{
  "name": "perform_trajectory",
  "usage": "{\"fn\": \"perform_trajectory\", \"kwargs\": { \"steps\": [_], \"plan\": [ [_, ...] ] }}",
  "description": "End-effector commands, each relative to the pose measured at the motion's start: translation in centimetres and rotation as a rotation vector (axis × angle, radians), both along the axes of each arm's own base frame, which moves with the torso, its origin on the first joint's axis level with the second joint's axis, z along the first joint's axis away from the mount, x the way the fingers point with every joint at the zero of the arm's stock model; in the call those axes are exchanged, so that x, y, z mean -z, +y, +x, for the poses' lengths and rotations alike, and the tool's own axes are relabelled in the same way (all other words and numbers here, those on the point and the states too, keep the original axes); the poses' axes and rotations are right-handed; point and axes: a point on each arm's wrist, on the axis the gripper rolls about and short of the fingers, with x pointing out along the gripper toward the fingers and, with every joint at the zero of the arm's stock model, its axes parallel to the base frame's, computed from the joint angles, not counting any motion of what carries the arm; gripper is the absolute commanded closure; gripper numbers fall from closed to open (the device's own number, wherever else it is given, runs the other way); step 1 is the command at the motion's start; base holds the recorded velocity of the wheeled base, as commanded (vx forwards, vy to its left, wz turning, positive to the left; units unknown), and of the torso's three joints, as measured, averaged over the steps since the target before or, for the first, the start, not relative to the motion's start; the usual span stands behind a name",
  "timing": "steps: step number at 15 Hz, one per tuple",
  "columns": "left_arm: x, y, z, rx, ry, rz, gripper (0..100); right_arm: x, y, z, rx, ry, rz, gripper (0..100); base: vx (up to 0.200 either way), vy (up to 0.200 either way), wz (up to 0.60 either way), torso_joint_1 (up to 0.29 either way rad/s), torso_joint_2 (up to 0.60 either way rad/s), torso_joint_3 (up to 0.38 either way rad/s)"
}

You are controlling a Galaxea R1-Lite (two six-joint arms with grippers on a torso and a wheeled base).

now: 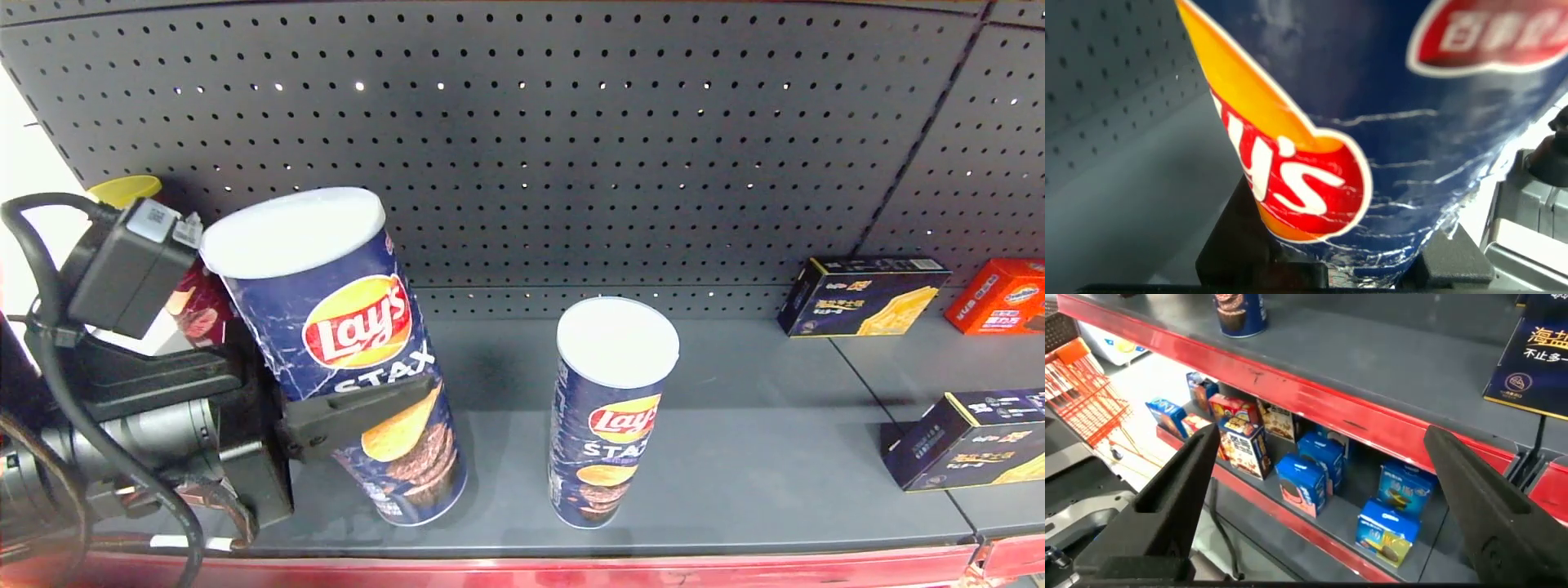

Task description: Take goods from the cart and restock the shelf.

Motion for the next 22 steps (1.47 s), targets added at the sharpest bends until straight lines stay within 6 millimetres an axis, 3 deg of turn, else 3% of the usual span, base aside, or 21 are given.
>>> {"fn": "perform_trajectory", "kwargs": {
  "steps": [1, 5, 14, 19, 22],
  "plan": [
    [-0.5, -0.4, 0.8, 0.002, -0.005, -0.003, 100, 0.0, 0.0, 0.0, -0.003, 0.002, -0.001, 0, 0.000, 0.000, 0.00, 0.000, 0.00, 0.000],
    [-0.3, -0.1, 2.0, 0.016, 0.080, 0.034, 100, 0.0, 0.0, 0.0, -0.003, 0.002, -0.001, 0, 0.000, 0.000, 0.00, 0.000, 0.00, 0.000],
    [0.1, -0.4, 4.2, 0.000, 0.018, 0.021, 100, 0.0, 0.0, 0.0, -0.004, 0.002, 0.002, 0, 0.000, 0.000, 0.00, 0.000, 0.00, 0.000],
    [0.9, -0.9, 6.9, -0.015, 0.001, 0.085, 100, 0.0, 0.0, 0.0, -0.004, 0.004, 0.001, 0, 0.000, 0.000, 0.00, 0.000, 0.00, 0.000],
    [0.2, -0.8, 8.8, -0.038, -0.031, 0.083, 100, 0.0, 0.0, 0.0, -0.004, 0.004, 0.001, 0, 0.000, 0.000, 0.00, 0.000, 0.00, 0.000]
  ]
}}
